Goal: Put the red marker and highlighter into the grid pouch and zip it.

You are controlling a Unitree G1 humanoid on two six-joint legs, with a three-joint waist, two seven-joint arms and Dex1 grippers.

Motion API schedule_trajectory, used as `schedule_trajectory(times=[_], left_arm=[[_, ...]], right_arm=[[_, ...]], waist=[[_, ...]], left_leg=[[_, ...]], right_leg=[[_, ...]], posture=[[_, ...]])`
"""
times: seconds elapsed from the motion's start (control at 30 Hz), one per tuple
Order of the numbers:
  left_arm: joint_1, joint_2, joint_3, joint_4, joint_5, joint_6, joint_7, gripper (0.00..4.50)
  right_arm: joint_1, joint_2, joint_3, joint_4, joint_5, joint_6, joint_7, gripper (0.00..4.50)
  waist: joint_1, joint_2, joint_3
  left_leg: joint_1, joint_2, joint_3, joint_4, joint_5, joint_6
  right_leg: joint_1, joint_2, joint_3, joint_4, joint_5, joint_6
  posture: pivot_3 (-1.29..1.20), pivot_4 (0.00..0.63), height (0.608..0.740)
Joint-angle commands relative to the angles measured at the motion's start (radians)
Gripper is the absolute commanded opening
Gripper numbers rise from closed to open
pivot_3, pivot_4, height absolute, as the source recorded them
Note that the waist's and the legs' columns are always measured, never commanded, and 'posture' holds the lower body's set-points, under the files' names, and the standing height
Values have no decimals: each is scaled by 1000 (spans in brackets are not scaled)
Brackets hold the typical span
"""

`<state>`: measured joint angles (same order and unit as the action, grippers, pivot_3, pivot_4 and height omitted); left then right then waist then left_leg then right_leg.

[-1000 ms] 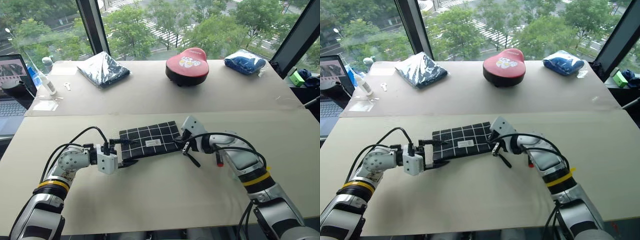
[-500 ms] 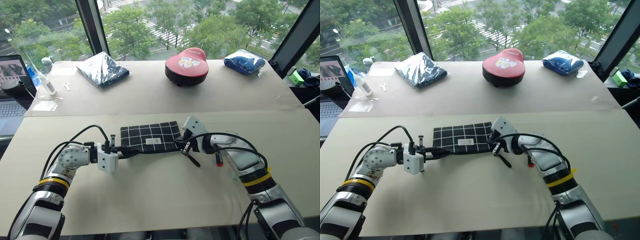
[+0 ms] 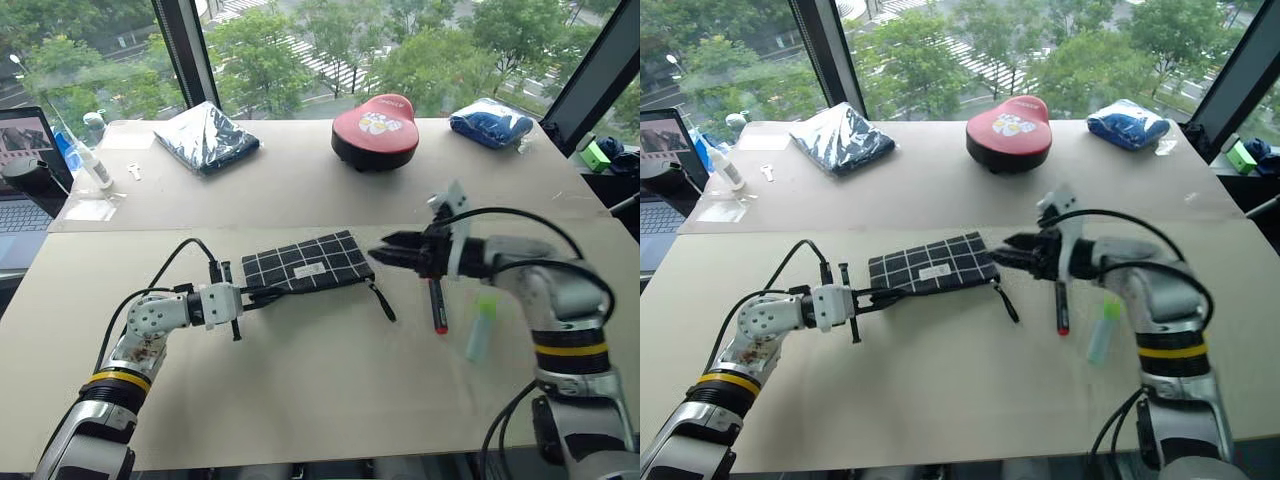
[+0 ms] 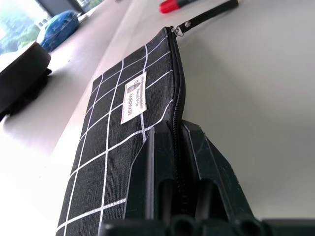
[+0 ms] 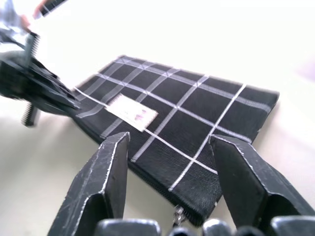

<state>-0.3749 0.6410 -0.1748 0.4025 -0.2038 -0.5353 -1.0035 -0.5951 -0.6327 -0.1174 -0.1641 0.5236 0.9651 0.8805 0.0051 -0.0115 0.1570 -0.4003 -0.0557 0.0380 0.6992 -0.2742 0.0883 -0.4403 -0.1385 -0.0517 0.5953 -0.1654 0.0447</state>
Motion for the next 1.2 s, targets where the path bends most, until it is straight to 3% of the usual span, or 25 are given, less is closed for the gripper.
schedule_trajectory(times=[0.03, 0.2, 0.37, 0.97, 1.0, 1.07, 1.2], left_arm=[[0, -29, 27, -110, -21, 206, 68, 0], [-12, -61, 27, -216, -10, 336, 90, 0], [-4, -78, 35, -252, -12, 398, 89, 0], [19, -140, 90, -318, -50, 492, 115, 0], [18, -142, 92, -321, -51, 496, 115, 0], [18, -145, 95, -323, -51, 501, 116, 0], [16, -151, 100, -323, -52, 507, 120, 0]], right_arm=[[86, -58, -6, -104, -5, -9, -19, 2904], [110, 25, 119, -55, -122, -24, -191, 2904], [68, 89, 207, 0, -201, -51, -263, 2904], [-66, 149, 269, 255, -313, -189, -260, 2904], [-70, 156, 265, 263, -311, -198, -254, 2404], [-75, 163, 260, 266, -310, -213, -247, 1981], [-78, 170, 242, 258, -300, -228, -233, 510]], waist=[[3, 0, 0], [-5, 0, 0], [-8, 0, 0], [-8, 0, 0], [-8, 0, 0], [-8, 0, 0], [-9, 0, 0]], left_leg=[[0, 0, 0, 0, 0, 0], [0, 0, 1, 1, 0, 0], [1, 0, 1, 1, 1, -1], [0, 0, 1, 1, 1, -1], [0, 0, 1, 1, 1, -1], [0, 0, 1, 1, 1, -1], [0, 0, 1, 1, 1, -1]], right_leg=[[0, 0, 0, 0, 0, 0], [0, 0, 2, 0, 0, 0], [0, 1, 3, 1, 0, 0], [0, 2, 3, 0, 0, 0], [0, 2, 3, 0, 0, 0], [0, 2, 3, 0, 0, 0], [0, 2, 3, 1, 0, 0]], posture=[[0, 150, 740], [0, 150, 740], [0, 150, 740], [0, 150, 740], [0, 150, 740], [0, 150, 740], [0, 150, 740]])
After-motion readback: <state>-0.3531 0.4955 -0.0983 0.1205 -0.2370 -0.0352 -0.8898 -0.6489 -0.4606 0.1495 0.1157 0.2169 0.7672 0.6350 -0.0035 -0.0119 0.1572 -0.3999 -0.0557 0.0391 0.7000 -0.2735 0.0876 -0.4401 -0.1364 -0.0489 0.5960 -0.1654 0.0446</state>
